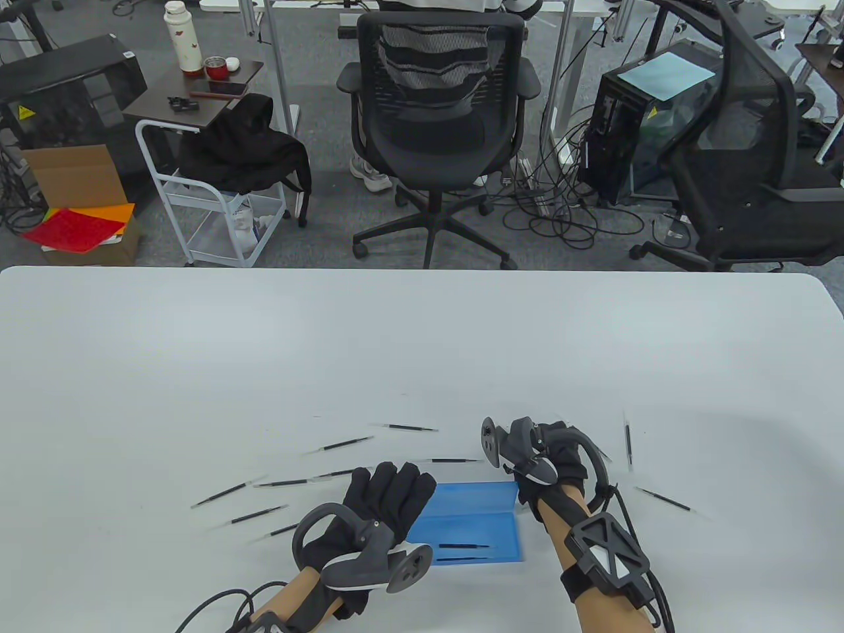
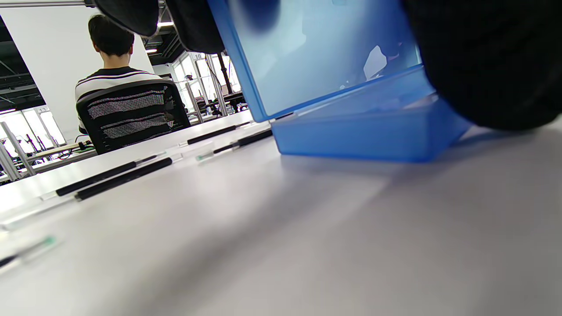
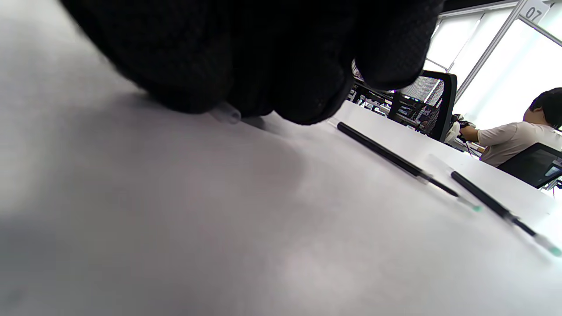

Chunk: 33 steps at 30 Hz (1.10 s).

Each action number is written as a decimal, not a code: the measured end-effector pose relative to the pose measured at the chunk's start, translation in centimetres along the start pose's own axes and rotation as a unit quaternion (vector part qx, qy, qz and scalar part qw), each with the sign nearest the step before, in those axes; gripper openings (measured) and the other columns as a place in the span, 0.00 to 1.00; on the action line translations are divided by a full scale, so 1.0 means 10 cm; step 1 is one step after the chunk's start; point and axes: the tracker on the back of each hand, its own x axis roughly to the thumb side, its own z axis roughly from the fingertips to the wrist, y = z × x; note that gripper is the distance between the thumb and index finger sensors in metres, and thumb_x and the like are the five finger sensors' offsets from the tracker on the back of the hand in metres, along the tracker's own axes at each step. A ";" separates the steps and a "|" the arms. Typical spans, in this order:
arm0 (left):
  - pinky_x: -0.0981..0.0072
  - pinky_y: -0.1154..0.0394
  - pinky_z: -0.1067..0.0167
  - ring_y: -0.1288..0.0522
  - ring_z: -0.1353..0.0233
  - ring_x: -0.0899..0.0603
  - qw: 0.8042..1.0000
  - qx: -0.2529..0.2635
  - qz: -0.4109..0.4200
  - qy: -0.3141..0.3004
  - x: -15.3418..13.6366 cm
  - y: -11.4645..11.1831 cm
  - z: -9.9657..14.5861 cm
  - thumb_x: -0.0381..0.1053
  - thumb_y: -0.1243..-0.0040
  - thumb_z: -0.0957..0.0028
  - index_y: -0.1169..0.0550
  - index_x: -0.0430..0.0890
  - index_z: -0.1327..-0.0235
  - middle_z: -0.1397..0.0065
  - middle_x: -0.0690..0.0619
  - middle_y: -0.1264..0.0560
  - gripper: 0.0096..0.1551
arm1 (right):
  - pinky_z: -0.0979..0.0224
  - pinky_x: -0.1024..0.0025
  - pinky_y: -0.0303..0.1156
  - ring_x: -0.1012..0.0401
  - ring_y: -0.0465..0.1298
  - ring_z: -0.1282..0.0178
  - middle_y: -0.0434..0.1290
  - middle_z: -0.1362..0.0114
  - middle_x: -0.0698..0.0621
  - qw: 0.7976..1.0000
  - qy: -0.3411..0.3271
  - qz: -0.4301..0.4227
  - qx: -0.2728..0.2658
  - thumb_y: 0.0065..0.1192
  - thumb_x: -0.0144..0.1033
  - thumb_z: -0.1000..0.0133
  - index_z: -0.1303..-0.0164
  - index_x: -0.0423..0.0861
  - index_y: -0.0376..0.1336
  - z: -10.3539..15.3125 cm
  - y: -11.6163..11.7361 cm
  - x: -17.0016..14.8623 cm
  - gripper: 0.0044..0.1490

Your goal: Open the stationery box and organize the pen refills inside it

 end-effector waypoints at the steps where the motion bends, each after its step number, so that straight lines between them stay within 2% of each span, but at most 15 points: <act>1: 0.27 0.45 0.23 0.47 0.13 0.26 1.000 0.000 0.000 0.000 0.00 0.00 0.00 0.75 0.38 0.64 0.65 0.41 0.16 0.09 0.37 0.58 0.79 | 0.28 0.41 0.74 0.50 0.84 0.42 0.85 0.45 0.52 1.000 0.001 -0.004 -0.001 0.75 0.39 0.52 0.28 0.45 0.67 0.00 0.00 -0.01 0.39; 11: 0.27 0.45 0.23 0.47 0.13 0.26 1.000 -0.001 0.002 -0.001 0.00 0.00 0.00 0.75 0.38 0.64 0.65 0.41 0.16 0.09 0.37 0.58 0.79 | 0.29 0.41 0.75 0.50 0.84 0.44 0.85 0.45 0.52 0.999 -0.013 -0.009 -0.030 0.76 0.40 0.53 0.28 0.44 0.66 0.03 0.00 -0.06 0.41; 17: 0.27 0.45 0.23 0.47 0.13 0.26 1.000 -0.001 0.003 -0.001 0.00 0.00 0.00 0.75 0.38 0.64 0.65 0.41 0.16 0.09 0.37 0.59 0.79 | 0.29 0.41 0.75 0.50 0.84 0.42 0.84 0.44 0.52 0.996 -0.038 -0.048 -0.063 0.77 0.40 0.53 0.28 0.44 0.66 0.18 -0.20 -0.21 0.42; 24: 0.27 0.45 0.23 0.47 0.13 0.26 1.000 -0.001 0.002 -0.001 0.00 0.00 0.00 0.74 0.38 0.64 0.65 0.41 0.16 0.09 0.37 0.59 0.79 | 0.28 0.41 0.74 0.51 0.83 0.42 0.84 0.43 0.51 0.984 -0.074 -0.100 -0.127 0.77 0.40 0.53 0.27 0.44 0.65 0.56 -0.51 -0.40 0.42; 27: 0.27 0.45 0.23 0.47 0.13 0.26 1.000 0.000 0.001 0.000 0.00 0.00 0.00 0.75 0.38 0.64 0.65 0.41 0.16 0.09 0.37 0.58 0.79 | 0.28 0.41 0.74 0.51 0.83 0.42 0.84 0.43 0.52 0.976 -0.104 -0.106 -0.162 0.77 0.40 0.53 0.27 0.44 0.65 0.81 -0.62 -0.41 0.42; 33: 0.27 0.45 0.23 0.47 0.13 0.26 1.000 0.001 0.004 -0.001 0.00 0.00 0.00 0.75 0.38 0.65 0.65 0.41 0.16 0.09 0.37 0.58 0.79 | 0.28 0.42 0.75 0.51 0.83 0.42 0.84 0.43 0.52 0.960 -0.161 -0.064 -0.221 0.77 0.40 0.54 0.28 0.44 0.66 1.25 -0.64 -0.33 0.42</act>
